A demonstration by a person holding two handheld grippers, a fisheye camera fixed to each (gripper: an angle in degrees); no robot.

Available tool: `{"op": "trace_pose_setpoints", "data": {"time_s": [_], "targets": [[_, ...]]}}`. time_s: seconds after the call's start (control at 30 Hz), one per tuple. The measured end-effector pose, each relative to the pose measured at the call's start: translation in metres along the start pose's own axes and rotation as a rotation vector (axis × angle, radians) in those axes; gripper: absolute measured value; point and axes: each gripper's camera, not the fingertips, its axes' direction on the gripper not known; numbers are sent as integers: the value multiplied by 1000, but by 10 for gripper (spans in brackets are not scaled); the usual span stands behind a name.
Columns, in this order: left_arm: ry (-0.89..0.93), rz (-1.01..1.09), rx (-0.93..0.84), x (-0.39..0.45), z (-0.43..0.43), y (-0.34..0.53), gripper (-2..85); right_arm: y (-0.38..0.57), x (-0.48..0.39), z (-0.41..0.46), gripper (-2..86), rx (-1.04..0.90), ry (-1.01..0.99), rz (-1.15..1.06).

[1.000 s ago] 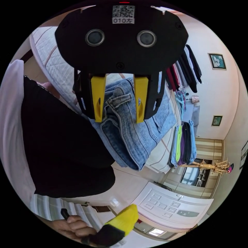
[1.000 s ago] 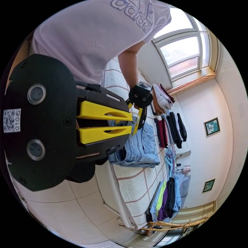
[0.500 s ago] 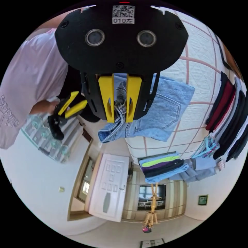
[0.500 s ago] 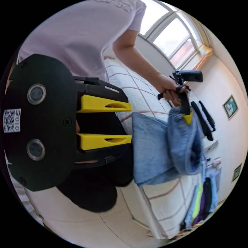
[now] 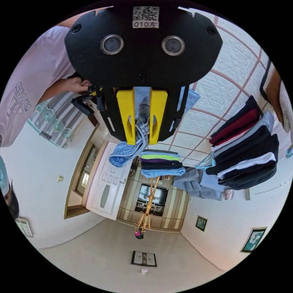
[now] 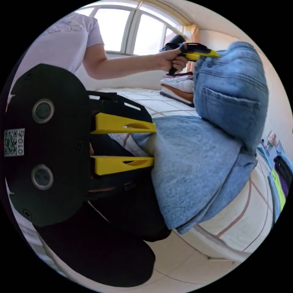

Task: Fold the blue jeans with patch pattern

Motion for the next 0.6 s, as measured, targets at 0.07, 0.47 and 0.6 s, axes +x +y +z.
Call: {"op": "trace_pose_setpoints", "data": {"time_s": [0.07,0.47,0.6], "targets": [[8,-46,37,-13,-20,15,50,-10,-2,-9,68,-8,-14,29],[-261,-294,373,-46,-351,93,56,-146,-192,-193,50,-32,432,-658],[-444,-492,375,-15,-438,205,59,-190,-211,-178,50,-209,458,-854]]}}
